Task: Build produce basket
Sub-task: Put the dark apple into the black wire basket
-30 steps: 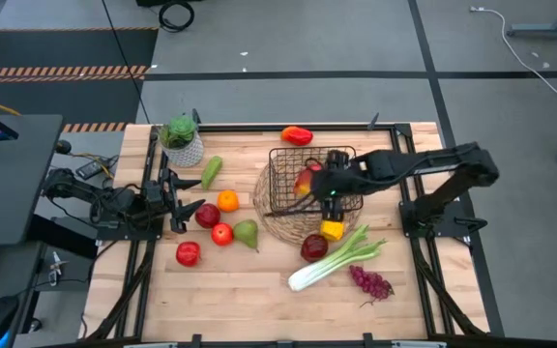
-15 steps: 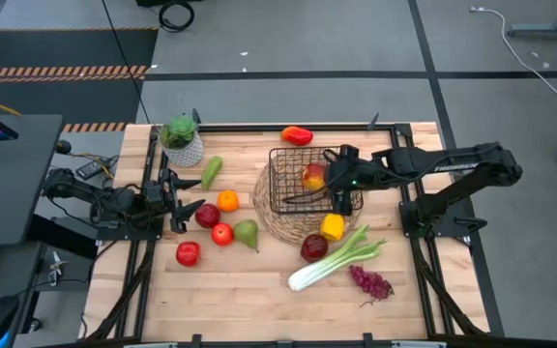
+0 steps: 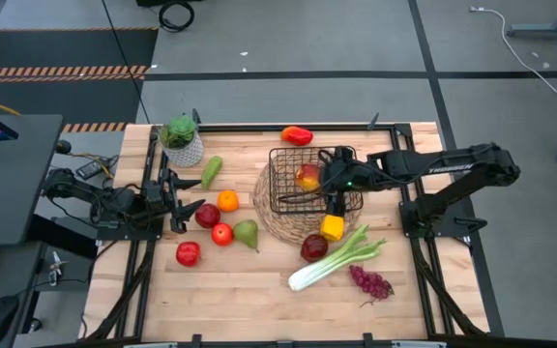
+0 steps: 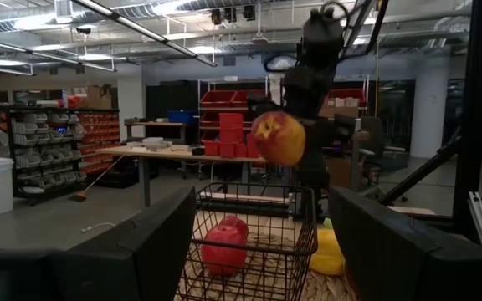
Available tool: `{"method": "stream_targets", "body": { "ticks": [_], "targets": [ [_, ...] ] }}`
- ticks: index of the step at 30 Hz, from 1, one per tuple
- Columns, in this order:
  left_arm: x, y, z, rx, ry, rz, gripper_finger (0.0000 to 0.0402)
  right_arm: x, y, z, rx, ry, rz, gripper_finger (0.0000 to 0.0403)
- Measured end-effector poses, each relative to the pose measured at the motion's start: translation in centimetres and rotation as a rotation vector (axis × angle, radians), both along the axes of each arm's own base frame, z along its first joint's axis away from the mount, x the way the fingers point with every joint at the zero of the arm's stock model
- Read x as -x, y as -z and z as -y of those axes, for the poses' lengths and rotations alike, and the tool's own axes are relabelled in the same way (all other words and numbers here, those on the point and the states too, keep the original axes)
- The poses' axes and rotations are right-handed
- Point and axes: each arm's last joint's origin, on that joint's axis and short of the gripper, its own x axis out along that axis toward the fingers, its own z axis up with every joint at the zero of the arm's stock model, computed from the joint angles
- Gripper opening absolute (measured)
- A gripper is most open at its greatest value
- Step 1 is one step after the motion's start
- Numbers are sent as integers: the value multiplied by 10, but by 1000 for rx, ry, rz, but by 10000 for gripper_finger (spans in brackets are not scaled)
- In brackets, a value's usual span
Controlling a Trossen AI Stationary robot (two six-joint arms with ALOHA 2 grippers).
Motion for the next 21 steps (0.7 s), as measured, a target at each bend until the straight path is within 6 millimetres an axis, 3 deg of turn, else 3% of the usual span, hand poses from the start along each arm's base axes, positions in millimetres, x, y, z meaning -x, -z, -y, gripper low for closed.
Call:
{"method": "stream_targets", "body": {
  "ticks": [9,21],
  "targets": [
    [0,0,0,0,0,0,281,33,39,8,-23,53,6,311],
    [0,0,0,0,0,0,281,62,44,17,-30,96,151,311]
  ]
}}
